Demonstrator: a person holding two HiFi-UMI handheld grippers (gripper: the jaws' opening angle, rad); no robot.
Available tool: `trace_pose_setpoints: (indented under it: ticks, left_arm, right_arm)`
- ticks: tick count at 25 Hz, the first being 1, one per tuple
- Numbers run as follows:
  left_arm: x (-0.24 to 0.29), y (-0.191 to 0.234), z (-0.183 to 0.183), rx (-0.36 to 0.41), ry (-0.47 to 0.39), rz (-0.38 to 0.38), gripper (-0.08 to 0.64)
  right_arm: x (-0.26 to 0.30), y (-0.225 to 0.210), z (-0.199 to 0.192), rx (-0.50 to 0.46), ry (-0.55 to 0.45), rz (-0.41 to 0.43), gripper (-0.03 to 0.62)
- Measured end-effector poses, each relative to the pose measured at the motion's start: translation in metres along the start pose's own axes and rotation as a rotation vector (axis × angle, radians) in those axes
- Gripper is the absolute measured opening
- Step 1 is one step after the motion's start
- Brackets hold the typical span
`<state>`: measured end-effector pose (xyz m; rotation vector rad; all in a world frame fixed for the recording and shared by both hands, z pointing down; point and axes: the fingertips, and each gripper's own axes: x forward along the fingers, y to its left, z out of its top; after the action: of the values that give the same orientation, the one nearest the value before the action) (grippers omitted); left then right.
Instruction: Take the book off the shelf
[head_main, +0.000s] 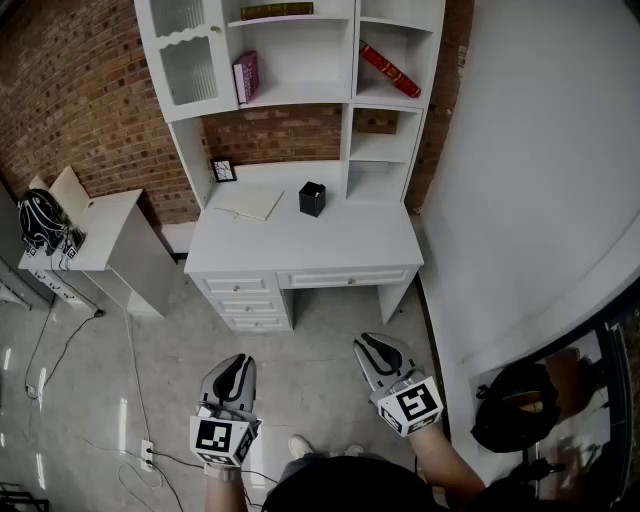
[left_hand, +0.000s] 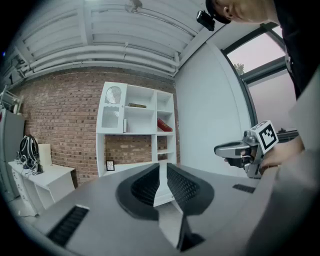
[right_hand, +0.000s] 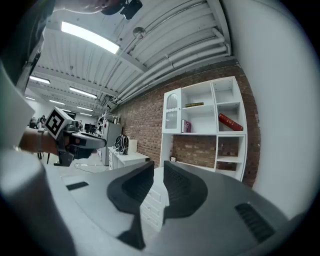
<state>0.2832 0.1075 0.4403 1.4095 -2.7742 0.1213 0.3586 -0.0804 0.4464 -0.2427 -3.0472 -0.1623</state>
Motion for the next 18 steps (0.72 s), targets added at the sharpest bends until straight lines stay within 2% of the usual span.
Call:
trace_pose_setpoints:
  ticks: [9,14,18]
  left_arm:
    - [-0.008,0.049,-0.009,0.002,0.01,-0.003,0.051]
    - [-0.013,0.09,-0.016,-0.014,0.001,0.007,0.051]
    - [-0.019,0.123,-0.026,-0.031,-0.005,0.015,0.051]
  right_arm:
    - [0.044,0.032,0.003,-0.014,0.013,0.013,0.066]
    - [0.077,0.044,0.006,0.048,-0.008,0.001,0.066]
    - [0.105,0.054,0.012,0.035,-0.007,-0.013,0.067]
